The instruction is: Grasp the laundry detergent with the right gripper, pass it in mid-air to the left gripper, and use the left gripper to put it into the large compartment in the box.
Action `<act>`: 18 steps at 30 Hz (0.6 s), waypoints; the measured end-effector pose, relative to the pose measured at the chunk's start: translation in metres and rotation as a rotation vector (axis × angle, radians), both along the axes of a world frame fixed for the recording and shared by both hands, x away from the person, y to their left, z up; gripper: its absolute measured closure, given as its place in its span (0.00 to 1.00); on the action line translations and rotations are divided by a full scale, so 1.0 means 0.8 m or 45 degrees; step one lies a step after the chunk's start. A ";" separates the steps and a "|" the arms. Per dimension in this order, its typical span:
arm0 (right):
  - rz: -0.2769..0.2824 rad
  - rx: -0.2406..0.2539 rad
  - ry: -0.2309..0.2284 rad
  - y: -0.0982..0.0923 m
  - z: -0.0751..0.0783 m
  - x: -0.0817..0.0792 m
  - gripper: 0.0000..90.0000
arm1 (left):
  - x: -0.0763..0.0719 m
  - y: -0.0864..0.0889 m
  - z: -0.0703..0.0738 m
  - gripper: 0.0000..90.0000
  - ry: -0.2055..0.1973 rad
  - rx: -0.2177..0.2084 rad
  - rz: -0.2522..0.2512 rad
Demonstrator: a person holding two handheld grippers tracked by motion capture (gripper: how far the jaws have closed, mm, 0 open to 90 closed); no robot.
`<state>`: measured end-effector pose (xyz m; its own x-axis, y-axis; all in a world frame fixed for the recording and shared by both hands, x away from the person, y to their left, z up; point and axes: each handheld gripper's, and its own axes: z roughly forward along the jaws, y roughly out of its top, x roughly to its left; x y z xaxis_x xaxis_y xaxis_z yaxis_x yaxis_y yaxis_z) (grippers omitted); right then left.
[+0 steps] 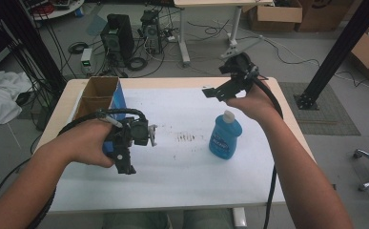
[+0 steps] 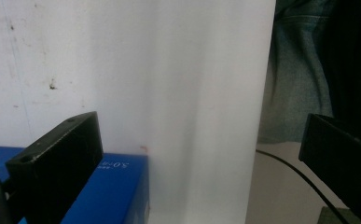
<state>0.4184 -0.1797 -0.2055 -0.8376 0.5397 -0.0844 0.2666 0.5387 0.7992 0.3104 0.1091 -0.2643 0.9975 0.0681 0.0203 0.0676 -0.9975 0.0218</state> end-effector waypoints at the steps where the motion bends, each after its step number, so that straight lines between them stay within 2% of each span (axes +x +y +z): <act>1: -0.013 0.008 0.007 -0.005 -0.001 0.001 0.00 | 0.000 -0.001 0.001 0.00 -0.002 0.004 -0.002; 6: -0.109 0.047 0.007 -0.045 -0.005 0.000 0.00 | -0.001 -0.003 0.003 0.00 -0.006 0.002 -0.010; 11: -0.197 0.134 -0.018 -0.089 -0.005 -0.012 0.00 | -0.003 -0.004 0.004 0.00 -0.008 0.006 -0.012; 18: -0.244 0.228 -0.052 -0.139 -0.016 -0.040 0.00 | -0.005 -0.006 0.006 0.00 -0.013 0.002 -0.029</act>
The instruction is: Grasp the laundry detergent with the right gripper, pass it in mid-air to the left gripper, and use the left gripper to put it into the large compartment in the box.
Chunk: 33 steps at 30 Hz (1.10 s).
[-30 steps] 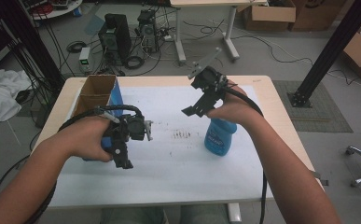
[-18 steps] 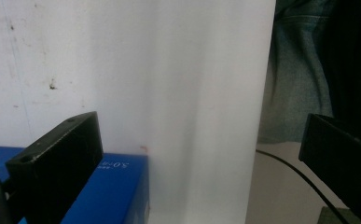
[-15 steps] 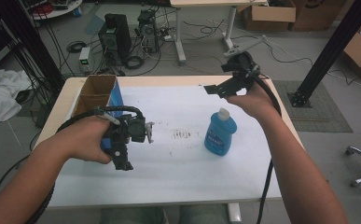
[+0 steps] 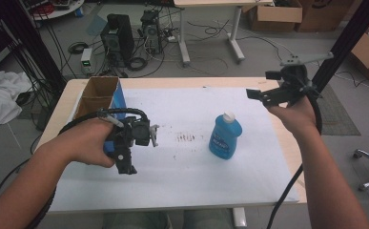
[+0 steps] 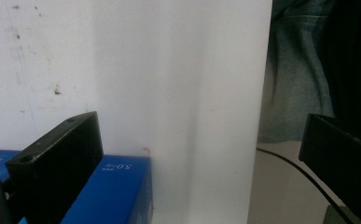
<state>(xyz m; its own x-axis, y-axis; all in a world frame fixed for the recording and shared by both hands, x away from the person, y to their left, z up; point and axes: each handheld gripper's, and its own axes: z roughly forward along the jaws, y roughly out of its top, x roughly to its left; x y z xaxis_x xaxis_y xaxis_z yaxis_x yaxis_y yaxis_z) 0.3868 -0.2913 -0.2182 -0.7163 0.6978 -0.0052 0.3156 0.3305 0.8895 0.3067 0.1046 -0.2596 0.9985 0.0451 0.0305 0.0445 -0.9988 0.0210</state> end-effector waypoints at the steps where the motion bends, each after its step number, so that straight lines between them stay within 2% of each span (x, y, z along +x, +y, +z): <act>1: -0.015 0.016 -0.004 -0.008 -0.005 -0.006 0.00 | 0.000 0.000 0.000 0.00 -0.002 -0.002 -0.006; 6: -0.034 0.074 -0.007 -0.032 -0.029 -0.031 0.00 | -0.002 0.000 0.001 0.00 -0.003 -0.009 -0.009; 10: -0.048 0.098 -0.008 -0.046 -0.056 -0.054 0.00 | -0.005 0.001 0.001 0.00 -0.008 -0.010 -0.017; 14: -0.029 0.116 0.001 -0.054 -0.085 -0.071 0.00 | -0.006 0.002 0.001 0.00 -0.006 -0.015 -0.015; 18: 0.005 0.104 -0.024 -0.057 -0.120 -0.088 0.00 | -0.006 0.003 0.001 0.00 0.001 -0.022 -0.020; 23: 0.026 0.155 -0.027 -0.054 -0.164 -0.102 0.00 | -0.007 0.004 0.002 0.00 -0.002 -0.024 -0.023; 27: 0.023 0.168 0.011 -0.045 -0.204 -0.107 0.00 | -0.007 0.004 0.002 0.00 -0.003 -0.026 -0.026; 33: 0.056 0.153 0.039 -0.022 -0.238 -0.105 0.00 | -0.007 0.004 0.000 0.00 0.003 -0.031 -0.031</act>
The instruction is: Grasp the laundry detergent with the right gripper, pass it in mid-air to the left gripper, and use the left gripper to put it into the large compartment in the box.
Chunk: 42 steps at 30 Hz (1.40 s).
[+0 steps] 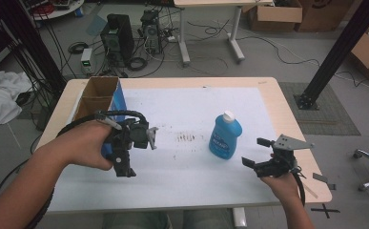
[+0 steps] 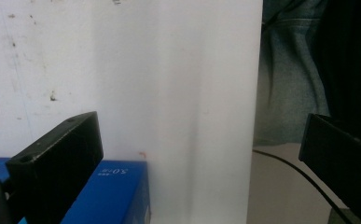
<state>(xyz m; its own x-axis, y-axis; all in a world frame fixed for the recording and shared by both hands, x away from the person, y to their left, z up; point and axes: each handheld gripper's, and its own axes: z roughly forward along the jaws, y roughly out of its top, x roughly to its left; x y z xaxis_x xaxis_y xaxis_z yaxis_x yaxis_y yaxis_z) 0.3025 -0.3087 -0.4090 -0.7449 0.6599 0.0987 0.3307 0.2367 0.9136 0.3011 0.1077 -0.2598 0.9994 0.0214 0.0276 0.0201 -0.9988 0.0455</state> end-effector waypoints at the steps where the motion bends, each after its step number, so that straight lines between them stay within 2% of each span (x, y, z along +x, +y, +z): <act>1: 0.007 -0.001 0.001 0.003 -0.003 0.002 0.00 | 0.000 0.000 0.000 0.00 -0.001 0.000 0.001; 17: 0.066 -0.021 -0.010 0.060 -0.023 0.047 0.00 | -0.003 0.001 -0.004 0.00 0.022 -0.007 0.010; 31: 0.050 -0.007 -0.049 0.074 -0.033 0.063 0.00 | -0.002 0.001 -0.006 0.00 0.022 -0.002 0.016; 42: 0.038 -0.001 -0.049 0.081 -0.040 0.068 0.08 | -0.006 0.000 -0.008 0.00 0.029 0.009 0.021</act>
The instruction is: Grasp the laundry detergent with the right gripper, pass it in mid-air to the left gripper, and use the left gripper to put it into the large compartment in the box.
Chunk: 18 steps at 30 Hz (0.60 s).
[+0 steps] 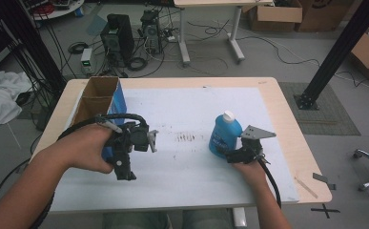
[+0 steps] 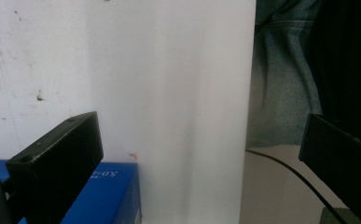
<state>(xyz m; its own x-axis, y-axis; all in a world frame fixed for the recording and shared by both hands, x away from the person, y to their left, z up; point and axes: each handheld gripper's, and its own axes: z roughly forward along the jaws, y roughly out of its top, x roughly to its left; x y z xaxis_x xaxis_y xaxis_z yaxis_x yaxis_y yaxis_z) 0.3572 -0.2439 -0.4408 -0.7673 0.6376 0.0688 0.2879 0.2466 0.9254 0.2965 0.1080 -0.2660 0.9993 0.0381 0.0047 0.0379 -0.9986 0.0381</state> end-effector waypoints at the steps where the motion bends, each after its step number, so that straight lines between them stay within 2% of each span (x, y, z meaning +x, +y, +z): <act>1: -0.002 0.005 0.005 0.000 -0.001 0.001 0.08 | 0.000 0.000 0.000 0.00 -0.002 0.003 -0.001; 4: -0.017 0.006 0.004 0.001 -0.002 0.002 0.13 | 0.000 0.003 0.000 0.00 -0.001 0.005 0.006; 8: -0.029 0.017 0.004 0.000 -0.003 0.002 0.15 | -0.001 0.004 0.002 0.00 -0.002 -0.005 0.011; 18: -0.012 0.013 -0.015 0.001 -0.002 0.001 0.21 | 0.001 0.003 0.002 0.00 -0.005 0.001 0.010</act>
<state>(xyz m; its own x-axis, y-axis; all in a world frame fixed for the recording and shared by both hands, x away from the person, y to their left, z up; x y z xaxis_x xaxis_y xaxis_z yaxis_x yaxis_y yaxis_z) 0.3579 -0.2433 -0.4422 -0.7620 0.6441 0.0661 0.2790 0.2344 0.9312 0.2974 0.1103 -0.2648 0.9989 0.0459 0.0084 0.0455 -0.9983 0.0372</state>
